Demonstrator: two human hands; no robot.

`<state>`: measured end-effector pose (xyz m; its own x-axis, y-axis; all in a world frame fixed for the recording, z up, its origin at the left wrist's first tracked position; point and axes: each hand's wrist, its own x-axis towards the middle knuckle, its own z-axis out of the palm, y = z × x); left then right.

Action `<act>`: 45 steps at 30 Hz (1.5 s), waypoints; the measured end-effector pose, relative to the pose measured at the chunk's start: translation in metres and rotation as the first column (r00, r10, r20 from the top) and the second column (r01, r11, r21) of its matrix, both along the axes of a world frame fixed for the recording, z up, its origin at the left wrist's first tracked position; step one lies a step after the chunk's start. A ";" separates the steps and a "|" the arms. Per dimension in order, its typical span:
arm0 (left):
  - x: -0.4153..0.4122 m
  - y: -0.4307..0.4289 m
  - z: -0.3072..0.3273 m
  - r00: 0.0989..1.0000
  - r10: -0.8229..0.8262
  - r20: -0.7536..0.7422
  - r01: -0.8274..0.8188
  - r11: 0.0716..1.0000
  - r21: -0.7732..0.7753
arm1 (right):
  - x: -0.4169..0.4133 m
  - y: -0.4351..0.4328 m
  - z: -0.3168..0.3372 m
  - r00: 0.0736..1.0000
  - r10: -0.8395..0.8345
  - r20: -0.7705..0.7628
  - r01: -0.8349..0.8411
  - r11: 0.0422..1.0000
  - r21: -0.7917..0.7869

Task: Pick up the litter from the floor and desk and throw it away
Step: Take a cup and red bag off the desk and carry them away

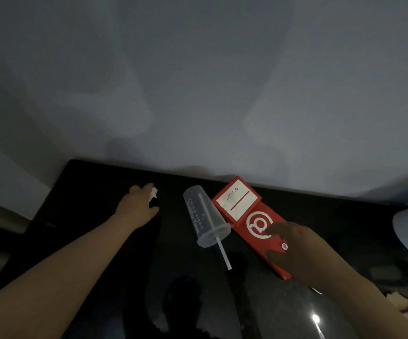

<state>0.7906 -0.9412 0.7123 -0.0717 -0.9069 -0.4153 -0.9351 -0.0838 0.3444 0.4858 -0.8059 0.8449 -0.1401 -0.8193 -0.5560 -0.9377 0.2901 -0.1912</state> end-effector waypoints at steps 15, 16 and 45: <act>-0.088 0.000 0.025 0.947 0.261 -0.187 -0.249 0.965 0.084 | -0.054 -0.024 -0.043 0.997 -0.056 0.058 0.054 0.998 0.039; -0.101 0.003 0.025 0.952 0.268 -0.148 -0.253 0.961 0.111 | -0.058 -0.027 -0.052 0.996 -0.072 0.062 0.069 0.996 0.048; -0.132 0.096 0.054 0.968 0.115 -0.224 -0.092 0.989 0.113 | -0.093 0.096 -0.088 0.962 -0.267 0.054 0.272 0.940 -0.206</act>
